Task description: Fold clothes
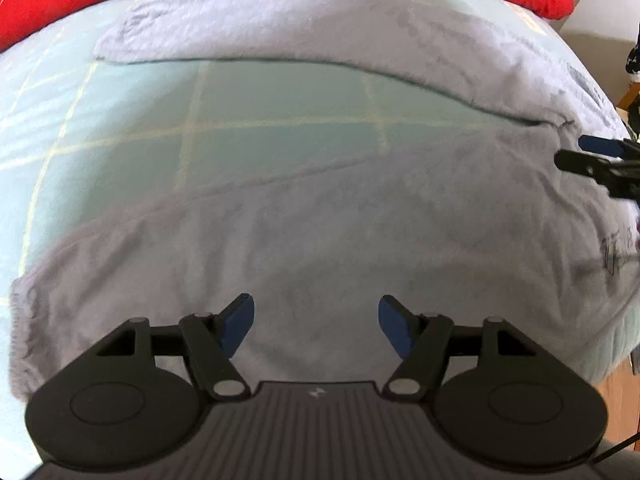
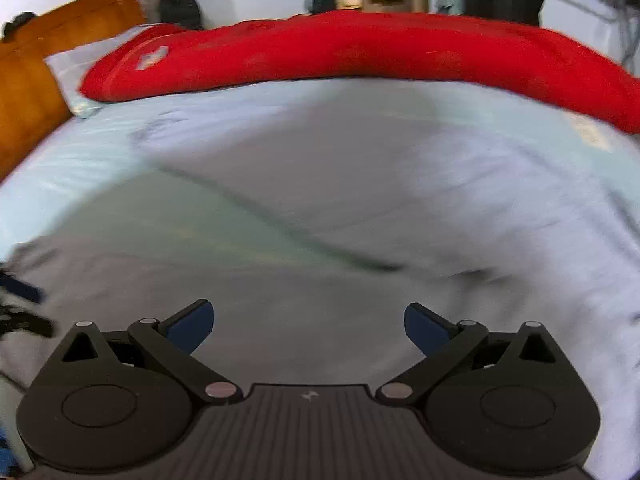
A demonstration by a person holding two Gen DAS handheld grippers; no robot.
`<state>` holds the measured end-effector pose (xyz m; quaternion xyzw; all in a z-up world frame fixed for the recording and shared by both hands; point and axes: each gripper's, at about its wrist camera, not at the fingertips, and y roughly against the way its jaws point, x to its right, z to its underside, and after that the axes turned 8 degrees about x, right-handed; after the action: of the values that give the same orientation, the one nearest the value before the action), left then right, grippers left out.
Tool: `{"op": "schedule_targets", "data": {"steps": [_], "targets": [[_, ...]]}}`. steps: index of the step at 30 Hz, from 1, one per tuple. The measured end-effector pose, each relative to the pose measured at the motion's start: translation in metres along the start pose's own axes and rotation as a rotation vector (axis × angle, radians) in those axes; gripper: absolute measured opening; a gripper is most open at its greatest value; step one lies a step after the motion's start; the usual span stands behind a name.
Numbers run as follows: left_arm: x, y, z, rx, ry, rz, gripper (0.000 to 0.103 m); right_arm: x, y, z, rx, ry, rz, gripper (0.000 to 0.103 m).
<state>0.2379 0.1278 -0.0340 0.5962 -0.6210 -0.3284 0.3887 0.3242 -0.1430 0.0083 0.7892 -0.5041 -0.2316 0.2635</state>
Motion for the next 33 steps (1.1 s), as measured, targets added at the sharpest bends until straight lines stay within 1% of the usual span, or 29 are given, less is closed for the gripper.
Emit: {"op": "schedule_targets", "data": {"steps": [3,5,6,7,9,10,13,16,17,18,20,21,22,24,26,28,30,33], "targets": [[0.014,-0.008,-0.002,0.007,0.046,0.013,0.069,0.035,-0.020,0.008,-0.043,0.013,0.078,0.103],[0.023,-0.014,-0.003,-0.003,0.071,0.025,0.069,0.047,-0.033,0.018,-0.146,-0.008,0.052,0.103],[0.028,-0.017,-0.004,-0.009,0.071,0.024,0.069,0.047,-0.028,0.021,-0.145,-0.007,0.025,0.103],[0.032,-0.019,-0.004,-0.009,0.067,0.017,0.069,0.048,-0.022,0.019,-0.149,-0.010,-0.038,0.103],[0.038,-0.022,-0.008,-0.006,0.064,0.008,0.069,0.054,-0.011,0.010,-0.124,-0.016,-0.118,0.103],[0.040,-0.023,-0.010,-0.002,0.065,0.005,0.069,0.057,-0.008,0.002,-0.086,0.001,-0.110,0.103],[0.047,-0.027,-0.017,0.010,0.071,-0.004,0.069,0.084,-0.013,-0.022,0.023,0.059,-0.033,0.103],[0.055,-0.030,-0.022,0.012,0.065,-0.007,0.069,0.115,-0.036,-0.041,0.075,0.044,0.016,0.103],[0.058,-0.032,-0.022,0.010,0.062,-0.009,0.069,0.127,-0.046,-0.045,0.077,0.022,0.016,0.103],[0.061,-0.034,-0.023,0.007,0.059,-0.014,0.069,0.137,-0.058,-0.046,0.056,-0.009,0.006,0.103],[0.067,-0.036,-0.024,0.002,0.055,-0.023,0.069,0.163,-0.074,-0.037,-0.004,-0.080,-0.006,0.103],[0.069,-0.036,-0.025,0.002,0.051,-0.026,0.069,0.172,-0.081,-0.030,-0.051,-0.083,0.017,0.103],[0.070,-0.035,-0.025,0.003,0.047,-0.029,0.069,0.181,-0.079,-0.023,-0.065,-0.049,0.048,0.103],[0.071,-0.036,-0.026,0.002,0.052,-0.036,0.069,0.196,-0.064,-0.012,-0.067,-0.016,0.078,0.103],[0.070,-0.038,-0.028,0.006,0.071,-0.043,0.069,0.211,-0.052,-0.006,-0.093,-0.044,0.111,0.103],[0.072,-0.040,-0.031,0.013,0.091,-0.049,0.069,0.225,-0.045,-0.007,-0.126,-0.083,0.149,0.103],[0.075,-0.043,-0.033,0.020,0.101,-0.047,0.069,0.222,-0.035,-0.016,-0.114,-0.111,0.127,0.103],[0.082,-0.045,-0.036,0.029,0.083,-0.043,0.069,0.204,-0.045,-0.041,-0.043,-0.080,0.049,0.103]]}}
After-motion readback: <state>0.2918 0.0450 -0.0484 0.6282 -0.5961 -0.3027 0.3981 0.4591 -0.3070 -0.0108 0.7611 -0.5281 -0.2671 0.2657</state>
